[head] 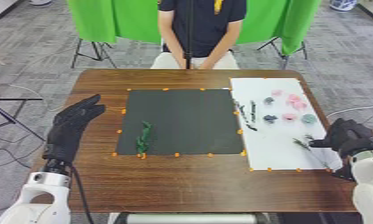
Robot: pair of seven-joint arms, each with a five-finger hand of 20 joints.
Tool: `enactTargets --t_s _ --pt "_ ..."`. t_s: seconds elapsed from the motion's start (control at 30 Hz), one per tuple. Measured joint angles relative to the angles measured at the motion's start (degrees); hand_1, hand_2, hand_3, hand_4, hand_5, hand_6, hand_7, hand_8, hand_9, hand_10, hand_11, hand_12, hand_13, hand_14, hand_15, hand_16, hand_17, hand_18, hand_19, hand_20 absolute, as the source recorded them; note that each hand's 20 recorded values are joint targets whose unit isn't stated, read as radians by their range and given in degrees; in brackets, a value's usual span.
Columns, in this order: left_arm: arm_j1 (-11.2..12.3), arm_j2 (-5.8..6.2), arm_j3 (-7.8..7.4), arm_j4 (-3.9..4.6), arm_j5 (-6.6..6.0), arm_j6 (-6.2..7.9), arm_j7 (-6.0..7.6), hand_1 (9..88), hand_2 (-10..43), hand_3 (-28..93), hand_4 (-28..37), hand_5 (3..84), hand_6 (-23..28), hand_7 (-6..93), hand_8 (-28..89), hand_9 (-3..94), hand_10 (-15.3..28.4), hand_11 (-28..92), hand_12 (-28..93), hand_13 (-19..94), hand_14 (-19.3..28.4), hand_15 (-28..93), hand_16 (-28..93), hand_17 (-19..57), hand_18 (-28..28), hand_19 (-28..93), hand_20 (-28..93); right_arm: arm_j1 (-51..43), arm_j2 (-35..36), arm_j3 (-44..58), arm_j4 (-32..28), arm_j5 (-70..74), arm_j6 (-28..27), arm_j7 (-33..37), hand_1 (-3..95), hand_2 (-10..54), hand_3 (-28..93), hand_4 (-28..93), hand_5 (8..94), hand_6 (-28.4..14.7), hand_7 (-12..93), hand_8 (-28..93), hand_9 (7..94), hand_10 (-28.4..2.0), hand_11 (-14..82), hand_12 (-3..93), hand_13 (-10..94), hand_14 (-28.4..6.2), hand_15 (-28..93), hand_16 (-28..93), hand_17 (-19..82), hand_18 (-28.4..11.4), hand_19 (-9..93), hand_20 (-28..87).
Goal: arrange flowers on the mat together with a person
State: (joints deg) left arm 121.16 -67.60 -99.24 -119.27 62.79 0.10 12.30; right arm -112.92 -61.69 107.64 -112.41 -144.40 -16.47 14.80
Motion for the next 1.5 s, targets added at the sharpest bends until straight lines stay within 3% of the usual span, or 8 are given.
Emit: enactTargets --t_s 0.17,0.27,0.67,1.13,1.3,1.5 --pt "0.2 -0.09 -0.06 -0.03 0.0 0.01 0.0 29.1 -5.5 62 -18.8 46.3 4.6 11.3 -6 45.0 12.7 20 16 32 16.5 15 6 0.7 14.7 10 18 -0.05 0.0 -1.16 0.92 -0.72 0.12 0.05 73.5 -9.5 -28 39 78.5 0.1 22 -11 91.1 -10.2 22.2 20.0 94 -3.0 43 28 66 -8.7 91 24" --pt "0.2 -0.12 -0.06 -0.03 0.0 0.01 0.0 29.2 -5.4 62 -18.9 46.3 4.6 11.3 -6 45.0 12.7 20 16 32 16.6 15 6 0.7 14.7 10 18 -0.17 -0.08 -1.77 1.6 -0.74 0.96 0.05 81.6 -9.5 -28 28 81.9 0.1 21 6 93.6 -10.1 23.8 20.4 94 -2.6 47 25 68 -8.9 92 23" --pt "0.64 -0.19 -0.26 -0.21 -0.09 0.13 -0.09 29.0 -5.3 62 -18.9 46.3 4.6 11.3 -6 45.0 12.7 20 16 32 16.6 15 6 0.8 14.7 10 18 -1.32 -1.57 -2.0 2.49 2.86 9.89 -0.58 88.2 -9.5 -28 39 86.3 0.7 23 8 93.7 -9.5 32.5 19.7 94 -1.9 55 21 71 -9.0 93 28" --pt "1.07 -0.44 -0.67 -0.48 -0.09 0.12 -0.34 28.9 -5.4 62 -18.8 46.3 4.6 11.3 -6 45.0 12.7 20 16 32 16.6 15 6 0.8 14.6 10 18 -0.65 -4.89 -5.68 -6.37 7.94 16.99 2.96 88.6 -9.5 -28 40 87.6 0.7 23 9 93.7 -9.6 36.7 16.5 94 -1.6 58 19 72 -9.9 93 35" --pt "1.48 -0.43 -1.01 -0.78 -0.11 0.16 -0.36 28.8 -5.4 62 -18.8 46.3 4.6 11.2 -6 45.0 12.8 20 16 32 16.7 15 6 0.8 14.6 10 18 1.97 -7.15 -10.24 -9.78 7.72 17.55 2.2 88.5 -9.5 -28 40 87.7 0.7 23 9 93.7 -9.6 36.8 16.3 94 -1.5 58 19 72 -9.9 93 36" --pt "1.57 -0.34 -1.09 -0.81 -0.12 0.17 -0.6 28.7 -5.5 62 -18.7 46.2 4.7 11.1 -6 45.0 12.7 20 16 32 16.7 15 6 0.8 14.6 10 18 8.34 -11.93 -19.08 -9.5 3.59 16.77 -0.36 88.5 -9.5 -28 40 87.9 0.7 23 9 93.7 -9.5 36.7 16.6 94 -1.4 58 19 72 -9.9 93 36"
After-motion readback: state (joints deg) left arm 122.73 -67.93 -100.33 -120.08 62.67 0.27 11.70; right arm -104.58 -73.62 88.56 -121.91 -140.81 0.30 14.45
